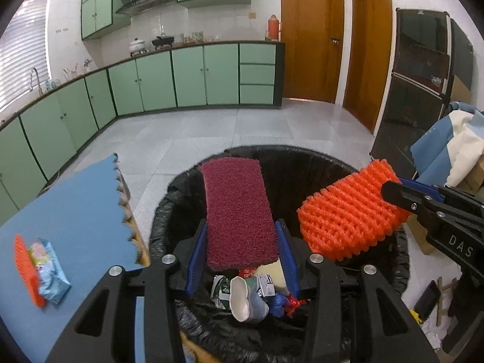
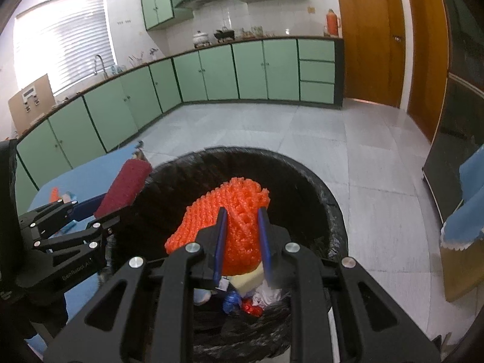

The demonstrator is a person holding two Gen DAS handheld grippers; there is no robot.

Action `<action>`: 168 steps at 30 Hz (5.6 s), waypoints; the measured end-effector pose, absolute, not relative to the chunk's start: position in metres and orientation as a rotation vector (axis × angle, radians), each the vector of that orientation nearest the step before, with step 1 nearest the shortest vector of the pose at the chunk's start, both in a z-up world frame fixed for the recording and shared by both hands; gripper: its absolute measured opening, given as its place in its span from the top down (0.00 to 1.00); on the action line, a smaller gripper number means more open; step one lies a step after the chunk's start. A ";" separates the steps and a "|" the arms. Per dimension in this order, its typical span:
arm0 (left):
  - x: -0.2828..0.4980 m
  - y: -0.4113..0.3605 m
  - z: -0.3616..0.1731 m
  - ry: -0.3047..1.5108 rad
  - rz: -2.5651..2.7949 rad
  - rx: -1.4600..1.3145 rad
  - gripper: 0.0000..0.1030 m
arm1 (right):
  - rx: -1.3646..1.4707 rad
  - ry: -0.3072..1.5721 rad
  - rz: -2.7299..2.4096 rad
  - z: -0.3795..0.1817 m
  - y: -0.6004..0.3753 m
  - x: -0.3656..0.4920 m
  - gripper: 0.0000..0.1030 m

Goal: Collect trash
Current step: 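Carry the pad and mesh over the bin and open both tools, then move both tools back over the remaining orange mesh and wipes, then grasp the blue milk carton with the right tool, then grasp the orange foam mesh with the left tool while the right tool holds the carton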

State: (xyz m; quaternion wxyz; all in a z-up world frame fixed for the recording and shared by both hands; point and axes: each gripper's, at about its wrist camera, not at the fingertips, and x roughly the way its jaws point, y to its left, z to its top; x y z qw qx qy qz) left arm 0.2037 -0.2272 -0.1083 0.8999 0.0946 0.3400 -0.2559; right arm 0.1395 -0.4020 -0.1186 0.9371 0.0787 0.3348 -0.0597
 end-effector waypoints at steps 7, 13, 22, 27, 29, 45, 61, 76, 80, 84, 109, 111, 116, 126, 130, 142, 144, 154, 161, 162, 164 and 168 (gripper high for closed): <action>0.221 -0.236 -0.121 0.761 -0.549 0.173 0.41 | 0.176 0.713 -0.147 -0.133 -0.414 0.144 0.63; 0.214 -0.222 -0.104 0.732 -0.548 0.159 0.40 | 0.175 0.660 -0.170 -0.114 -0.410 0.123 0.25; 0.172 -0.132 -0.050 0.632 -0.468 0.071 0.33 | 0.162 0.558 -0.120 -0.067 -0.367 0.084 0.13; 0.144 -0.060 -0.039 0.606 -0.339 0.038 0.31 | 0.160 0.519 -0.042 -0.050 -0.327 0.078 0.11; 0.137 -0.034 -0.037 0.600 -0.274 0.028 0.30 | 0.158 0.514 -0.007 -0.048 -0.308 0.080 0.09; 0.127 0.103 -0.063 0.596 0.035 -0.024 0.29 | 0.069 0.593 0.214 -0.081 -0.168 0.150 0.09; 0.159 0.147 -0.109 0.687 0.122 -0.065 0.29 | -0.003 0.722 0.328 -0.129 -0.084 0.221 0.26; 0.183 0.179 -0.113 0.704 0.182 -0.067 0.29 | -0.036 0.799 0.450 -0.146 -0.023 0.272 0.51; 0.184 0.183 -0.114 0.707 0.192 -0.068 0.29 | -0.031 0.820 0.516 -0.149 -0.013 0.272 0.85; 0.184 0.189 -0.110 0.701 0.210 -0.079 0.29 | -0.037 0.792 0.591 -0.140 0.003 0.257 0.86; 0.207 0.150 -0.128 0.779 0.089 -0.118 0.29 | -0.035 0.812 0.462 -0.153 -0.052 0.253 0.45; 0.211 0.146 -0.129 0.785 0.090 -0.113 0.29 | -0.046 0.832 0.457 -0.161 -0.051 0.258 0.45; 0.212 0.146 -0.128 0.784 0.101 -0.112 0.29 | -0.034 0.873 0.452 -0.173 -0.050 0.271 0.44; 0.216 0.138 -0.131 0.792 0.091 -0.111 0.29 | -0.047 0.930 0.421 -0.183 -0.045 0.294 0.34; 0.217 0.137 -0.133 0.793 0.090 -0.110 0.29 | -0.066 0.935 0.428 -0.183 -0.042 0.300 0.31; 0.222 0.130 -0.138 0.815 0.071 -0.127 0.29 | -0.018 0.910 0.362 -0.175 -0.071 0.283 0.54; 0.227 0.126 -0.145 0.836 0.061 -0.133 0.29 | -0.008 0.911 0.352 -0.175 -0.079 0.277 0.54; 0.247 0.115 -0.167 0.901 0.038 -0.185 0.47 | -0.001 0.909 0.328 -0.178 -0.093 0.261 0.54; 0.242 0.112 -0.156 0.872 0.011 -0.193 0.90 | -0.011 0.875 0.320 -0.167 -0.090 0.249 0.55; 0.238 0.115 -0.151 0.859 0.016 -0.203 0.90 | -0.006 0.868 0.319 -0.164 -0.092 0.247 0.55; 0.233 0.118 -0.141 0.834 0.018 -0.207 0.90 | 0.009 0.849 0.318 -0.154 -0.096 0.242 0.55; 0.220 0.123 -0.116 0.780 0.001 -0.206 0.90 | 0.024 0.812 0.322 -0.134 -0.100 0.233 0.55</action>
